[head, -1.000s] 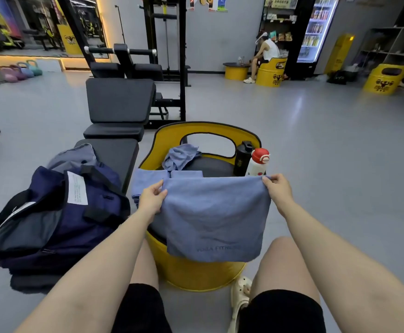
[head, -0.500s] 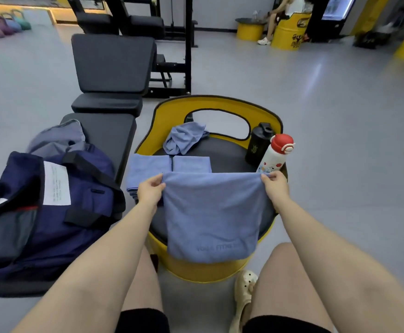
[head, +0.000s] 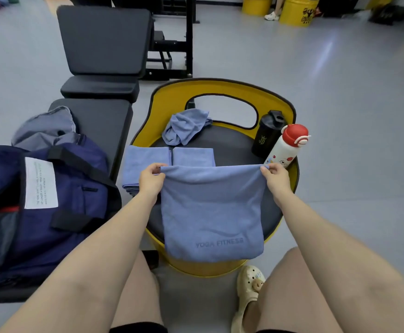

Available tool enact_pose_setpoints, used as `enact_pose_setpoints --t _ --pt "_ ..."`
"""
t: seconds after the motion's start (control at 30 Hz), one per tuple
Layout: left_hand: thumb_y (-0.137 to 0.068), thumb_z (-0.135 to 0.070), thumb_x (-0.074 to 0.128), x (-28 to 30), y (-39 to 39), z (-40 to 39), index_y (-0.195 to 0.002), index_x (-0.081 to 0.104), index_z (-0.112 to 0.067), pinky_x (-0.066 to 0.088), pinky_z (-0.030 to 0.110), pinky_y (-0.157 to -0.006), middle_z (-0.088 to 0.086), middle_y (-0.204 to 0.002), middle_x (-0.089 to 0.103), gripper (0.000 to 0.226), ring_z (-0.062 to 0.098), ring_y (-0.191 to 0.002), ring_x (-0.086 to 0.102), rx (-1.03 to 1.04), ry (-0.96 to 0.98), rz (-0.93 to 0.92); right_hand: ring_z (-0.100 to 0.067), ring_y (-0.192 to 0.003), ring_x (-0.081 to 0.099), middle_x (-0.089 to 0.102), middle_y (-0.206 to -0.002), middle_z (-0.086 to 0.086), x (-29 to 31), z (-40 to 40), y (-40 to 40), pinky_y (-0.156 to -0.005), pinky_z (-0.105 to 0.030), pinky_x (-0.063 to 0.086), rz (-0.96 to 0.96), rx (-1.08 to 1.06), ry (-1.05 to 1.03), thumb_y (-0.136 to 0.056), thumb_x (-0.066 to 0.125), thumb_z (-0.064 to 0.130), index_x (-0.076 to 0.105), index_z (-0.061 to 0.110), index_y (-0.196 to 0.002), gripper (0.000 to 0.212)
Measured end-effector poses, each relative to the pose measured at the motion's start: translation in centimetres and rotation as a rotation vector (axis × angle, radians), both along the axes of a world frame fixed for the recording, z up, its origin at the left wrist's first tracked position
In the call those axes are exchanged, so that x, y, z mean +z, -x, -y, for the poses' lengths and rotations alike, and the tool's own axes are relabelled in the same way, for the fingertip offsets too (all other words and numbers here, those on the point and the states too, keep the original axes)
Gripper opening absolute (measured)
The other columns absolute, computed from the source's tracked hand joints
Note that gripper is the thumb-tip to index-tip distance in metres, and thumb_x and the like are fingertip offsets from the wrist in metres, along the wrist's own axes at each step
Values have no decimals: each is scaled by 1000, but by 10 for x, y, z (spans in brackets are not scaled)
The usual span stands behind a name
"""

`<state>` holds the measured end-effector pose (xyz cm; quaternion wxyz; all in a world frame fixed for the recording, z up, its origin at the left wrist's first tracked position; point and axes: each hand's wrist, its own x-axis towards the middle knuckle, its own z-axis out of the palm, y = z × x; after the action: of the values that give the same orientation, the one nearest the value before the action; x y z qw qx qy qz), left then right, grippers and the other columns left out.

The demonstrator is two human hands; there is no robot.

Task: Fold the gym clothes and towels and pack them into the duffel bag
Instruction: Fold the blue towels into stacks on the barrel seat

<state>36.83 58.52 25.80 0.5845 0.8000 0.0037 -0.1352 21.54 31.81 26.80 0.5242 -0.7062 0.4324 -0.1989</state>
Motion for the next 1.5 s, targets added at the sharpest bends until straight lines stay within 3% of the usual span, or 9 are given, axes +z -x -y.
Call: enact_pose_setpoints --t 0.17,0.37,0.47,0.8,0.97,1.1,1.23,1.37,1.5 --pt "-87 7 42 -10 15 -10 -70 55 -20 38 25 -64 1 -74 55 34 17 -75 46 -10 -32 -7 -21 -101 52 58 -106 -6 -11 -8 19 -79 -28 38 7 18 -12 -96 55 20 55 13 -98 8" --pt "-84 10 44 -18 42 -27 -68 57 -18 41 29 -72 1 -75 57 35 19 -78 49 -7 1 -34 -18 -90 51 58 -96 -4 -20 -23 56 -75 -27 38 25 24 10 -95 55 15 54 10 -95 6" --pt "-82 13 44 -19 61 -36 -67 57 -18 42 22 -66 -1 -75 59 37 18 -79 51 -8 -11 -7 -18 -91 52 58 -97 -4 -24 -32 75 -70 -25 39 23 31 9 -95 55 15 54 10 -94 5" --pt "-83 14 44 -39 117 -58 -66 58 -16 40 23 -61 9 -83 60 37 20 -80 50 -22 -53 29 -23 -85 53 57 -84 -3 -53 -59 128 -73 -33 46 -28 30 9 -94 56 12 55 11 -91 3" --pt "-87 12 41 -58 137 -63 -69 60 -17 40 27 -73 5 -91 60 40 20 -87 52 -33 -153 -10 -33 -97 62 62 -86 -3 -82 -63 143 -92 -51 49 -123 33 -83 -91 56 11 55 21 -78 16" --pt "-86 12 36 -71 143 -71 -69 59 -18 36 24 -58 7 -93 58 41 21 -78 47 -54 -219 -52 -32 -100 62 64 -94 -9 -93 -72 151 -92 -52 50 -187 28 -135 -89 53 9 55 20 -77 17" --pt "-82 7 36 -82 144 -73 -66 57 -17 34 27 -55 7 -83 54 36 23 -73 44 -6 -94 -166 -30 -92 64 62 -85 -8 -100 -76 155 -91 -50 51 -168 -29 -207 -88 51 11 56 15 -77 13" --pt "-91 -16 55 -91 150 -70 -90 52 -15 46 35 -68 8 -93 54 3 25 -84 51 118 80 -260 -26 -90 61 58 -92 -7 -104 -78 143 -85 -39 55 -43 -114 -300 -90 64 16 56 8 -91 12" --pt "-87 -15 67 -98 155 -60 -119 45 -5 54 31 -68 7 -112 52 40 23 -97 56 77 154 -382 -20 -68 58 54 -88 -5 -110 -80 133 -71 -32 55 -49 -161 -425 -88 67 9 47 7 -108 29"
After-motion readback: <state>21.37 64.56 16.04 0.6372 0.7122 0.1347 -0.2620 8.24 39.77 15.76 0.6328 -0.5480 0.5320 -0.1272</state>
